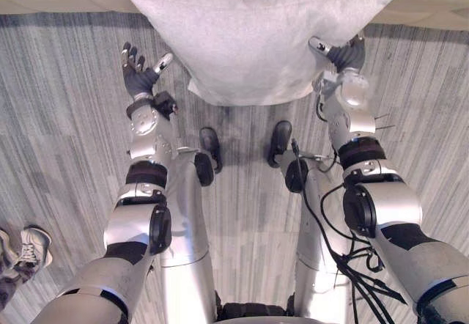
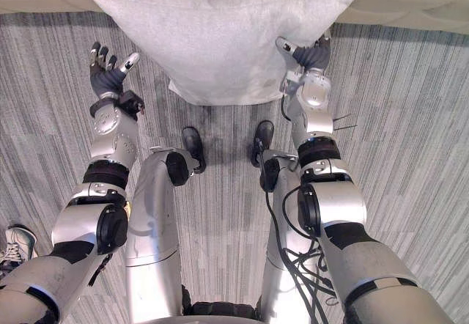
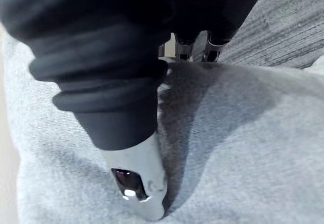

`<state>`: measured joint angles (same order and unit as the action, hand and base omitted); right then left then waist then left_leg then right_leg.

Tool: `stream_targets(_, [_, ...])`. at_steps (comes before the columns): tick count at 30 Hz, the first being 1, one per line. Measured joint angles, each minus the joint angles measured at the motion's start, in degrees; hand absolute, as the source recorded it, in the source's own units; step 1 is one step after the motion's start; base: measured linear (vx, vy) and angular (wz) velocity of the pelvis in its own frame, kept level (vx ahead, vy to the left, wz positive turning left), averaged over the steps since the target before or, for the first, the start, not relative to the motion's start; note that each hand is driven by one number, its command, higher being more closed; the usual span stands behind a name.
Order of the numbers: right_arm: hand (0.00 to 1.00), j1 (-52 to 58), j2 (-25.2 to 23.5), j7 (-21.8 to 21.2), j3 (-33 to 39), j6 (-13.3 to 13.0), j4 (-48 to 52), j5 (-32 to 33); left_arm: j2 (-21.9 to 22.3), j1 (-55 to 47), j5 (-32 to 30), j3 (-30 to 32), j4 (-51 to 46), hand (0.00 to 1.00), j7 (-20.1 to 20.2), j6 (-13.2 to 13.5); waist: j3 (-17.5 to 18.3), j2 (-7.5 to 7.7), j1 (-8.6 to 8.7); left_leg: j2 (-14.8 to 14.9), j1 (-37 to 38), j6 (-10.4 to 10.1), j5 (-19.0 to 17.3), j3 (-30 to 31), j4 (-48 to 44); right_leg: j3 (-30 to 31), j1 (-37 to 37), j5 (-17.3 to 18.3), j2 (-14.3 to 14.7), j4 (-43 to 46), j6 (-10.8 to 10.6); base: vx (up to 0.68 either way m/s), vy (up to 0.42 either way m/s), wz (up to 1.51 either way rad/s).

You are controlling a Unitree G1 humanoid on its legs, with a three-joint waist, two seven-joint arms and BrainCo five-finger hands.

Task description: Pick up cushions and gather them together orderly.

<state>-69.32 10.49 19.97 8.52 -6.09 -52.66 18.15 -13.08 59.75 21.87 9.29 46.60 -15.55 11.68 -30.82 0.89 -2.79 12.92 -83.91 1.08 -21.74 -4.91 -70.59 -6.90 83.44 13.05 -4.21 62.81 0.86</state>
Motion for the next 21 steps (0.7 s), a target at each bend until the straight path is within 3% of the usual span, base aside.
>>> stream_targets(7, [1.0,-0.6,-0.5,1.2,-3.9,-0.1,0.2,2.8,-0.2,1.8,-0.1,-2.0,-0.3,1.0,-3.6,-0.1,0.0,0.0,0.83,0.0,0.4,-1.1,0.9,0.0,1.5,-0.4,-0.1,-0.2,0.1,-0.4,0.3,-0.02,0.005,0.03])
stream_targets(10, [1.0,1.8,-0.8,1.2,-7.4,-0.1,4.4,2.8,-0.5,0.6,-0.3,-2.5,-3.7,1.0,-5.0,-0.2,0.0,0.0,1.77,0.2,1.2,-1.0,1.1,0.0,1.4,-0.4,-0.9,-0.3,0.2,-0.3,0.5,-0.05,0.016,-0.01])
stream_targets(13, [1.0,10.1,-0.9,1.2,-11.4,-0.1,15.2,2.6,-0.6,-4.3,-1.2,-4.1,-10.5,1.0,-6.4,-0.2,0.0,0.01,1.95,1.1,4.9,-0.9,1.1,-0.1,1.4,-0.8,-4.6,-0.4,0.6,-0.8,0.6,-0.05,0.01,-0.05])
stream_targets(17, [1.0,22.7,-1.4,1.0,-14.1,-1.4,30.2,1.1,0.0,-15.6,-4.2,-6.8,-23.6,1.0,-7.7,0.5,0.1,0.06,1.87,1.5,16.2,-1.3,1.2,-1.1,6.3,-0.7,-15.5,-0.6,1.6,-6.0,0.9,-0.1,-0.026,0.0])
stream_targets(19, [1.0,32.0,-3.0,0.3,-14.3,-2.6,39.5,-1.0,1.1,-23.7,-5.8,-8.3,-31.2,1.0,-8.3,1.5,0.2,0.08,1.65,1.4,25.8,-2.2,1.4,-2.3,11.5,-1.0,-24.8,-0.9,1.7,-11.1,0.9,-0.06,-0.051,0.0])
stream_targets(20, [1.0,34.4,-3.6,0.1,-14.4,-2.8,41.0,-1.2,1.6,-26.0,-6.3,-9.0,-32.7,1.0,-8.3,1.8,1.1,0.07,1.57,1.3,27.8,-2.2,1.4,-2.5,12.8,-1.1,-26.6,-1.0,1.6,-12.4,0.7,0.02,-0.035,0.01])
stream_targets(21, [1.0,39.8,-4.5,-0.4,-14.8,-3.5,43.9,-1.9,3.1,-31.9,-7.0,-10.3,-36.0,1.0,-8.3,2.5,4.8,0.15,1.66,1.1,30.6,-2.8,1.8,-3.2,15.7,-1.5,-29.4,-1.4,1.4,-15.1,0.4,0.08,-0.022,0.02])
